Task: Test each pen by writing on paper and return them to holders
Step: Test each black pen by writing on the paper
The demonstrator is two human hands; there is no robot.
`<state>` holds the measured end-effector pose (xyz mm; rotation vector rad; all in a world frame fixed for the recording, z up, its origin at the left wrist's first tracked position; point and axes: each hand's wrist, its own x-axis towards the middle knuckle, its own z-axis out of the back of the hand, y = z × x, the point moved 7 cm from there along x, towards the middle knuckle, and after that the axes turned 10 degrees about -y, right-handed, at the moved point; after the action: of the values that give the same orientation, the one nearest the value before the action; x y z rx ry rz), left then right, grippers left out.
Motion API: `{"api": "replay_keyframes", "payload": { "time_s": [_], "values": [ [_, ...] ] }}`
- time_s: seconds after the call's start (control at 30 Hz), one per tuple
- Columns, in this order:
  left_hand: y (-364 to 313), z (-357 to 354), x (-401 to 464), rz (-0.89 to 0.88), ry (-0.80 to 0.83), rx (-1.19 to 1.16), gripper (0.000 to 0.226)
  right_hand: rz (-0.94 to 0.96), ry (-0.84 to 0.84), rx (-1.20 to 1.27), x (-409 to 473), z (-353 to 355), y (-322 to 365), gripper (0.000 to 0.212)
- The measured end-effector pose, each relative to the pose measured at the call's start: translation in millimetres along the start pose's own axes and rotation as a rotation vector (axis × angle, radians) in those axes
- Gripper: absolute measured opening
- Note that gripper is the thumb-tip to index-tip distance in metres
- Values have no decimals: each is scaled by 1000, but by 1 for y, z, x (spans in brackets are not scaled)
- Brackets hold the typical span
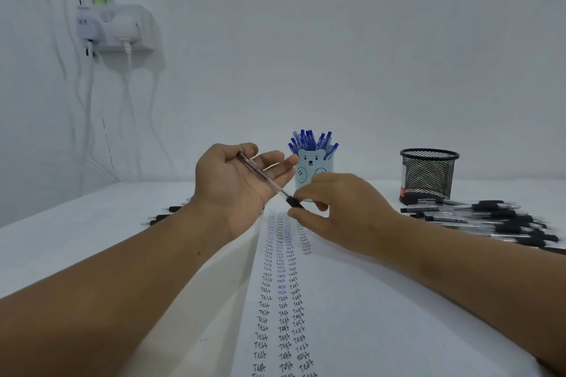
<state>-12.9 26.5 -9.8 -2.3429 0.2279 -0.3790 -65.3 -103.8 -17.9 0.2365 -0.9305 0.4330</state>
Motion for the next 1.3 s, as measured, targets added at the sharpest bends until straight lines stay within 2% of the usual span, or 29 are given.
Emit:
{"api": "replay_keyframes", "payload": {
  "time_s": [0.07,0.13,0.23,0.3,0.4,0.43,0.53,0.63,0.8,1.3],
  "values": [
    [0,0,-2,-28,8,144,24,-82,40,5,1,0,-6,12],
    [-4,7,0,-104,-1,394,23,-184,40,44,0,3,-17,5],
    [2,16,22,-188,52,1015,30,-307,-10,126,-4,4,-30,10],
    [12,29,30,-141,123,1440,24,-441,-22,298,-5,4,-36,11],
    [20,33,12,-176,329,1728,6,-647,81,691,-7,-5,-31,20],
    [20,33,7,-187,356,1781,10,-689,122,778,-8,-8,-27,27],
    [19,33,3,-181,348,1803,15,-757,225,891,-15,-19,-15,39],
    [19,33,5,-197,335,1811,14,-743,304,939,-21,-26,-4,38],
    [20,33,5,-192,342,1786,13,-729,313,836,-22,-29,-5,48],
    [20,32,3,-169,357,1810,15,-636,357,676,-22,-28,-1,41]
  ]
}}
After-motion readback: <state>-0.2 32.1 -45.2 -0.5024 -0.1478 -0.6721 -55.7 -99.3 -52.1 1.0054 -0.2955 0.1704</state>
